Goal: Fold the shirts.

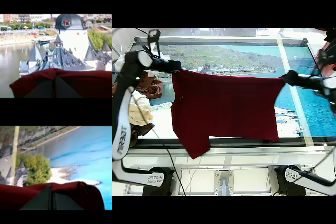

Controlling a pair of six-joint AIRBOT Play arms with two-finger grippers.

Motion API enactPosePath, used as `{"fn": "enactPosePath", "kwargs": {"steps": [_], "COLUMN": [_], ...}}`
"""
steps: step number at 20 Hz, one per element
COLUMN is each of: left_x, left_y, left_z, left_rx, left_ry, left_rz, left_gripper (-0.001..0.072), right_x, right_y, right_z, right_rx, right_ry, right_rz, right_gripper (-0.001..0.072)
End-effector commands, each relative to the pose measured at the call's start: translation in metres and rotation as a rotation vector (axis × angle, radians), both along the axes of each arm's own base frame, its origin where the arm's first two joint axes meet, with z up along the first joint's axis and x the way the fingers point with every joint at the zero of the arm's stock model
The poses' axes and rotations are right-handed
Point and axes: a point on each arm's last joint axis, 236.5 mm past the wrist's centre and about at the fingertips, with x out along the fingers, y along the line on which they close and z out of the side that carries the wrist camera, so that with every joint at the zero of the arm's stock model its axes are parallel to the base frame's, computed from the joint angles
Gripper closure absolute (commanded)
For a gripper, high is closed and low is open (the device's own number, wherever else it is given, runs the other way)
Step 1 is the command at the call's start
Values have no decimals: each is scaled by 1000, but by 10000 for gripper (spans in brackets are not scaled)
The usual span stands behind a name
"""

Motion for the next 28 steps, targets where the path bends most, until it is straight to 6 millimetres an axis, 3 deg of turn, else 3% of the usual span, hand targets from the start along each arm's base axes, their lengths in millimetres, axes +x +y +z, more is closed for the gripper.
{"fn": "enactPosePath", "kwargs": {"steps": [1,4,8,12,19,21,24,28], "left_x": [31,16,-32,-70,-132,-141,-141,-142], "left_y": [9,18,28,44,30,31,31,31], "left_z": [-28,-42,-75,-97,-173,-184,-186,-186], "left_rx": [19,87,186,255,183,187,186,183], "left_ry": [-48,32,270,441,648,669,669,674], "left_rz": [43,24,-46,-58,-87,-88,-87,-87], "left_gripper": [699,699,698,698,698,698,698,681], "right_x": [44,43,24,-17,-64,-76,-84,-84], "right_y": [-12,-23,-27,-12,-5,-3,-3,-4], "right_z": [-40,-39,-38,-72,-126,-140,-156,-158], "right_rx": [-82,-124,-128,-165,-146,-137,-132,-127], "right_ry": [-63,-52,33,225,413,449,473,471], "right_rz": [-132,-112,-23,122,159,161,150,137], "right_gripper": [684,683,683,683,684,683,683,680]}}
